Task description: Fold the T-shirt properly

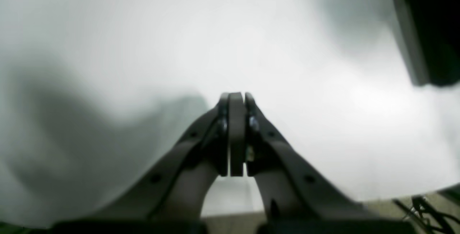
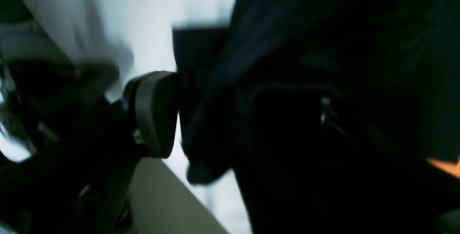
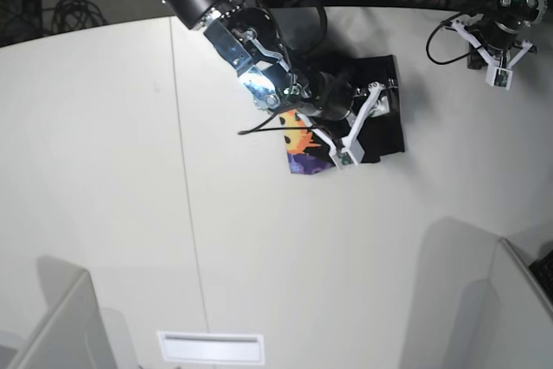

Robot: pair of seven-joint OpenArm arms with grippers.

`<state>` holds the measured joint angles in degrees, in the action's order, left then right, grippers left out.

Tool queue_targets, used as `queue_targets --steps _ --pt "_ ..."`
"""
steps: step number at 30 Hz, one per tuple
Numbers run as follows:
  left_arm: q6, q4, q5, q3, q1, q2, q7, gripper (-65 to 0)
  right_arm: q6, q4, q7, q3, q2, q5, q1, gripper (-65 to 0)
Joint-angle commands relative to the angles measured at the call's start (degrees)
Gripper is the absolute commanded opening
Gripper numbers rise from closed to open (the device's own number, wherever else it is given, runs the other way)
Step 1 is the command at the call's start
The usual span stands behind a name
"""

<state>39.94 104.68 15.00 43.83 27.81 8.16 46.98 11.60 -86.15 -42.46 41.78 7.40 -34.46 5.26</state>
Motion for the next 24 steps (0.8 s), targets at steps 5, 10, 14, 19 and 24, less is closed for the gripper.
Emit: queue_targets --steps 5,10,14,19,24 --pt "0.06 1.12 0.42 0.96 2.30 0.67 -0.96 -65.0 -0.47 -0.84 2.76 9.08 0.91 -1.02 3.49 -20.7" --pt "0.06 1.03 0.42 1.40 3.35 0.76 -1.22 -65.0 -0.56 -1.19 4.08 18.04 0.91 -1.02 7.89 -20.9" --pt "0.06 2.00 0.42 1.40 5.20 0.85 -1.40 -65.0 -0.56 -3.74 6.28 23.06 0.82 -1.02 10.88 -21.0" --pt "0.06 3.32 0.42 3.86 7.66 0.76 -1.49 -65.0 -0.56 -10.16 6.37 20.24 -2.61 -0.66 10.88 -21.3" --pt "0.06 3.05 0.16 11.86 8.01 0.67 -2.19 -65.0 -0.74 -14.29 7.69 12.42 -12.81 -0.66 7.71 -44.3"
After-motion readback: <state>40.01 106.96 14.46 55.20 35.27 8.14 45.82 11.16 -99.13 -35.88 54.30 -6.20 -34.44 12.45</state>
